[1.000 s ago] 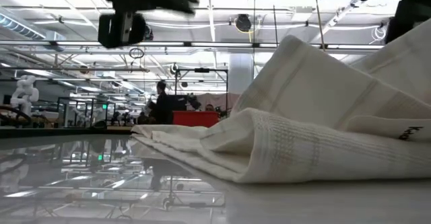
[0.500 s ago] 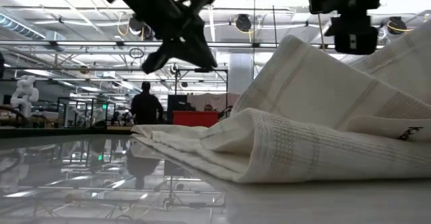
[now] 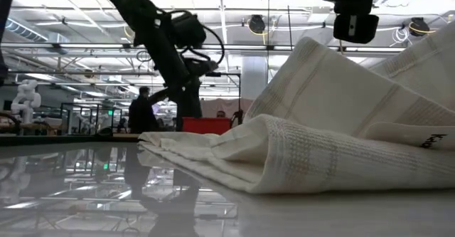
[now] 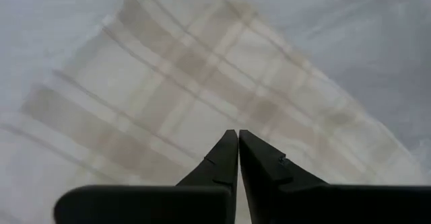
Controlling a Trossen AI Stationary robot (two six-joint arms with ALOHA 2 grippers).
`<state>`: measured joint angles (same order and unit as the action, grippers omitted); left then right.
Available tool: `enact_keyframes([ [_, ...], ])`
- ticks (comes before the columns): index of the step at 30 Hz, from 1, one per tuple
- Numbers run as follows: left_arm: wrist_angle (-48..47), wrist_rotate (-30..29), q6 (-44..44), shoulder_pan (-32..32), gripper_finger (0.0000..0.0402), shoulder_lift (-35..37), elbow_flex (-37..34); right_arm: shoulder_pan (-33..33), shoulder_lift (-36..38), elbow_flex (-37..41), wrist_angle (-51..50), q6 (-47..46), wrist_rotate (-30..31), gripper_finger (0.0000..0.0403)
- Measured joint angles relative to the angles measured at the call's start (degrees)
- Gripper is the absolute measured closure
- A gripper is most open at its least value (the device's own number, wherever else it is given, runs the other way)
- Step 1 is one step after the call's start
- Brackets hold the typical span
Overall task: Roll towel
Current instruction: Roll the white-brown patterned towel
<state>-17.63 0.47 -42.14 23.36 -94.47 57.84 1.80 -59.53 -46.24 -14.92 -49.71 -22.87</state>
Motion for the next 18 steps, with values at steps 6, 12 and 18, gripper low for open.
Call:
enact_keyframes([
  [6, 0.61, 3.14, 6.05, 4.76, 0.0398, -4.38, 0.02, 0.00, 0.00, 0.00, 0.13, -1.07, 0.19, 0.0276],
  [12, 0.38, 3.40, 8.55, 7.42, 0.0398, -8.94, 0.02, 0.02, -0.02, 0.00, 0.76, -8.24, 4.71, 0.0275],
  [18, 1.27, 3.76, 10.21, 9.58, 0.0399, -12.02, 0.37, 0.07, -0.02, 0.00, 6.05, -12.64, 8.53, 0.0275],
])
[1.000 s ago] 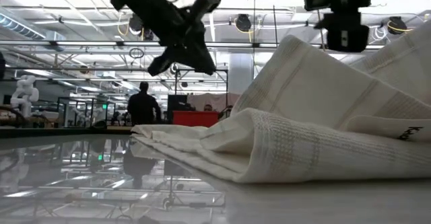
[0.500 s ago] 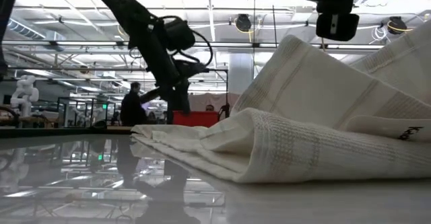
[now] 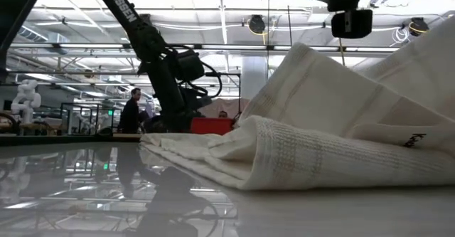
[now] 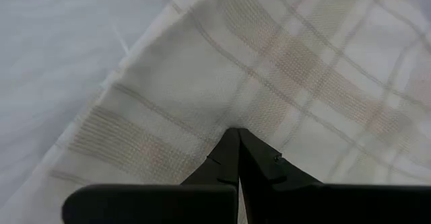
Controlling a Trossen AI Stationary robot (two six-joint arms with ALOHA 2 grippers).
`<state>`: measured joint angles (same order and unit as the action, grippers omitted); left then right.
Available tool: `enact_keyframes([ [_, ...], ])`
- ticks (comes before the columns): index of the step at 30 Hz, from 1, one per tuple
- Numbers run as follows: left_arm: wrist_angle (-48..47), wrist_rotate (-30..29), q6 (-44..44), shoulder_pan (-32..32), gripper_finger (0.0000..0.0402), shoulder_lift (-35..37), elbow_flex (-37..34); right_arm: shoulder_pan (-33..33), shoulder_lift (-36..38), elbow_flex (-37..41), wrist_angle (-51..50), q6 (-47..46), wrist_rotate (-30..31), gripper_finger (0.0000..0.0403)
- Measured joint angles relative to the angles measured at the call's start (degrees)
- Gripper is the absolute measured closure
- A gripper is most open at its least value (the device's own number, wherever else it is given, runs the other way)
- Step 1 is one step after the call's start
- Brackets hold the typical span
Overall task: Roll towel
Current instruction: Roll the white-brown patterned towel
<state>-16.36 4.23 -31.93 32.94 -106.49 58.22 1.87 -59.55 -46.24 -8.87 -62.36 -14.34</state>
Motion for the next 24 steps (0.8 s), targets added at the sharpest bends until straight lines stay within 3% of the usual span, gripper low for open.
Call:
enact_keyframes([
  [6, -0.14, -3.54, 5.58, 2.41, 0.0399, -0.16, -0.02, 0.10, 0.00, 0.00, 3.08, -1.54, 1.00, 0.0275],
  [15, -0.94, -4.23, 8.78, 6.13, 0.0400, -0.25, -0.13, 0.11, 0.00, 0.00, 2.79, -1.48, 0.98, 0.0275],
  [24, -2.53, -6.27, 13.54, 9.83, 0.0400, -0.27, -0.15, 0.11, -0.02, 0.00, 1.66, 4.76, -1.38, 0.0275],
])
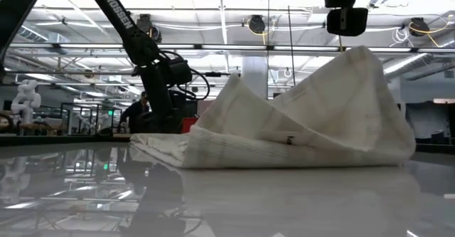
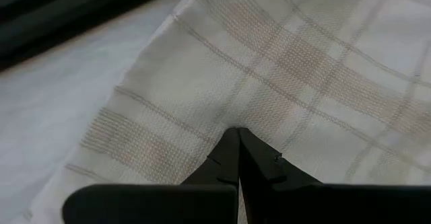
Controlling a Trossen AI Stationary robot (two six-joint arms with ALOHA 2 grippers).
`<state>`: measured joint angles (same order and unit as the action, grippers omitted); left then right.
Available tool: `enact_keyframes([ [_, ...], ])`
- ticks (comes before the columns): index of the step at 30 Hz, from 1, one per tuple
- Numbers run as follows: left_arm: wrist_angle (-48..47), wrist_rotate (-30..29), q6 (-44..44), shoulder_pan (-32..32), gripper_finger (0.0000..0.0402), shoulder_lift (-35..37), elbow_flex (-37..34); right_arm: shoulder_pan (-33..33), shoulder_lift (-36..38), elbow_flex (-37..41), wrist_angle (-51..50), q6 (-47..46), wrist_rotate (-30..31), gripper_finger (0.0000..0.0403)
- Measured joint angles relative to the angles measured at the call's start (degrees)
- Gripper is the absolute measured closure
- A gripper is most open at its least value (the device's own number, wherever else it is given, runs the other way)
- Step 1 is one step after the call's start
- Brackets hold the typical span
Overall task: Roll towel
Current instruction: Roll the white-brown patterned towel
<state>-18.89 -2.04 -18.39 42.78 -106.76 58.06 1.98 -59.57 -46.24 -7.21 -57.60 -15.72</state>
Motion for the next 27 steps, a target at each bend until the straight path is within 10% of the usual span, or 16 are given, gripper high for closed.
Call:
enact_keyframes([
  [16, -5.27, 18.80, -3.79, -10.52, 0.0400, 29.21, -0.37, 6.01, 0.00, 0.00, -10.15, 22.49, -9.71, 0.0240],
  [27, -2.91, 5.79, -21.52, -41.09, 0.0372, 37.25, -0.26, 6.03, 0.00, 0.00, -12.43, 28.25, -8.05, 0.0232],
])
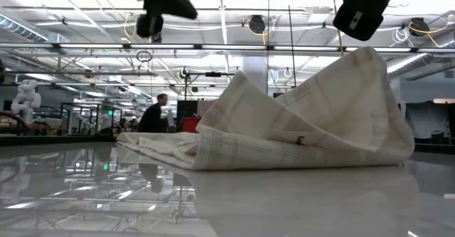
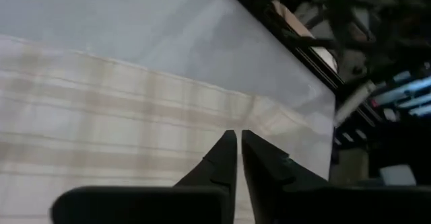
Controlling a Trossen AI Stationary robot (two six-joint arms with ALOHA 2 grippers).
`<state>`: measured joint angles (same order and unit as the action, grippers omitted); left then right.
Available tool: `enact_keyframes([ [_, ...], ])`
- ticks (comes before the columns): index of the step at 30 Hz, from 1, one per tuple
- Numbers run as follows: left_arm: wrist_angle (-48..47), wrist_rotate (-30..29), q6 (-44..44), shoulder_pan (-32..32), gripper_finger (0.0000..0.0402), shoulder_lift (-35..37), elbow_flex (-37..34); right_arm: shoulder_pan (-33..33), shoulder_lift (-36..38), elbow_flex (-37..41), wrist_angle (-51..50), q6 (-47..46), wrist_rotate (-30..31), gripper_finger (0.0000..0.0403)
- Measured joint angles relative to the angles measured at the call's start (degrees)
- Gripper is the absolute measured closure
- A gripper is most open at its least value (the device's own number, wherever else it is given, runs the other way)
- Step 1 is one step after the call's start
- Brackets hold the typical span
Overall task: Roll towel
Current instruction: Roll the white-brown patterned towel
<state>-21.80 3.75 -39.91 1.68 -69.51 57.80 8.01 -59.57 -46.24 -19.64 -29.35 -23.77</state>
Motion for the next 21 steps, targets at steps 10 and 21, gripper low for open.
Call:
enact_keyframes([
  [10, 4.05, -8.38, 1.47, -16.86, 0.0281, -9.64, 0.04, 1.74, 0.00, 0.00, 4.71, -13.60, 9.15, 0.0232],
  [21, 22.10, -11.75, 8.46, -23.84, 0.0274, -24.84, 0.07, 2.16, -0.03, 0.02, 8.64, -20.88, 12.00, 0.0232],
])
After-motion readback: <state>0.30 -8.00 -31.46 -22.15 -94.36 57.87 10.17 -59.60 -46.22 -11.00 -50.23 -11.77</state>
